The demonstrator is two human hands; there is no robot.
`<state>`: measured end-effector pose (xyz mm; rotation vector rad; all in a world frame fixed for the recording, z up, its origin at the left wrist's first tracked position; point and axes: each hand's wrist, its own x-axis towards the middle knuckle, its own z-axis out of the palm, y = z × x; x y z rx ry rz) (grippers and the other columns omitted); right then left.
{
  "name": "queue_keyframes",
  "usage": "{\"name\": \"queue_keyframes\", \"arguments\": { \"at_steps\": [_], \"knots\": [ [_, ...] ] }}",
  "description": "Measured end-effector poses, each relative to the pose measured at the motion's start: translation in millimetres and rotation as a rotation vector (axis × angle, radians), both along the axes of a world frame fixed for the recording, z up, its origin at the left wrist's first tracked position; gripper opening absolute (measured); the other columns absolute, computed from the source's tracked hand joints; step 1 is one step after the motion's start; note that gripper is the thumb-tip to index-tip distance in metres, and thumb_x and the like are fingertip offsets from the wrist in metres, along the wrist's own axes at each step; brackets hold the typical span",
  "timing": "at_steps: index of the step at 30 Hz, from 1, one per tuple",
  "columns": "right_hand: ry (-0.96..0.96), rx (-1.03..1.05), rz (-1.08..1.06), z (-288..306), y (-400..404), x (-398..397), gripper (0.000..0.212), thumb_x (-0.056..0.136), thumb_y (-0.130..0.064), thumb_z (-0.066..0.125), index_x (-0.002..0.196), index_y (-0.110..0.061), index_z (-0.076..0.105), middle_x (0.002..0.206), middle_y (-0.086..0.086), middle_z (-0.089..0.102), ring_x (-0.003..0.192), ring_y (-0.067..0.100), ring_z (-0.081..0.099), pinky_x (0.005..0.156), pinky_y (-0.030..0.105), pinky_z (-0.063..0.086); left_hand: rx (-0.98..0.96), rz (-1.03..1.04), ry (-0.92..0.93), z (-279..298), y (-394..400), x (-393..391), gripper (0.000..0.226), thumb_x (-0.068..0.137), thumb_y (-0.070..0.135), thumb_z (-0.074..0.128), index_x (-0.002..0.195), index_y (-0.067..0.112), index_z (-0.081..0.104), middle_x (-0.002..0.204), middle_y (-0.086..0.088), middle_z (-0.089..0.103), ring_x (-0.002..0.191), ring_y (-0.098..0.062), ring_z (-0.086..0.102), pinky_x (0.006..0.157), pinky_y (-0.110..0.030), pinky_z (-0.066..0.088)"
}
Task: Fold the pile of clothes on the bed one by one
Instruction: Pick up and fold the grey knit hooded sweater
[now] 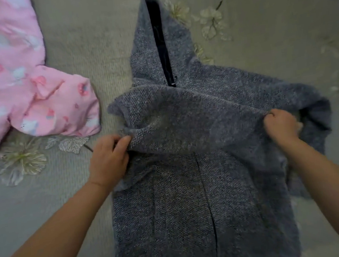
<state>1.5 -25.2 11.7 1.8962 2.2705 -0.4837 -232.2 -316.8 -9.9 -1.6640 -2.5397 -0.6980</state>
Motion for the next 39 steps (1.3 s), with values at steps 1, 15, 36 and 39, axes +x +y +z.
{"name": "queue_keyframes", "arguments": {
  "at_steps": [1, 15, 36, 39],
  "knots": [
    [-0.145, -0.068, -0.03, 1.0, 10.4, 2.5, 0.029, 0.088, -0.019, 0.038, 0.094, 0.0, 0.059, 0.111, 0.024, 0.056, 0.107, 0.037, 0.049, 0.097, 0.043, 0.03, -0.057, -0.117, 0.008, -0.3, 1.3, 0.9, 0.032, 0.071, 0.01, 0.043, 0.098, 0.0, 0.057, 0.073, -0.024, 0.061, 0.069, -0.032, 0.051, 0.054, -0.033, 0.05],
    [-0.408, -0.137, 0.339, -32.1, -14.1, -17.6, 0.049, 0.09, -0.017, 0.044, 0.138, -0.016, 0.031, 0.141, 0.007, 0.038, 0.131, 0.026, 0.031, 0.109, 0.058, 0.009, -0.439, 0.002, -0.209, -19.4, 79.1, -47.7, 0.039, 0.087, 0.002, 0.049, 0.126, 0.002, 0.053, 0.138, -0.014, 0.044, 0.132, -0.031, 0.031, 0.109, -0.034, 0.02],
    [-0.147, 0.09, 0.5, -36.3, 22.7, -106.1, 0.031, 0.094, -0.025, 0.043, 0.118, -0.008, 0.051, 0.117, 0.013, 0.055, 0.114, 0.029, 0.046, 0.108, 0.051, 0.013, -0.432, 0.215, 0.111, -24.9, 71.8, -114.1, 0.048, 0.079, 0.004, 0.051, 0.126, -0.002, 0.047, 0.123, -0.028, 0.049, 0.113, -0.044, 0.045, 0.096, -0.053, 0.034],
    [-0.228, -0.001, 0.546, -56.5, 12.2, -93.5, 0.053, 0.093, -0.036, 0.044, 0.14, -0.014, 0.03, 0.141, 0.007, 0.037, 0.13, 0.024, 0.032, 0.109, 0.055, 0.009, -0.338, 0.199, -0.047, -37.4, 42.3, -75.3, 0.047, 0.079, 0.018, 0.055, 0.116, -0.011, 0.054, 0.117, -0.033, 0.054, 0.108, -0.049, 0.052, 0.089, -0.058, 0.042]
  ]
}}
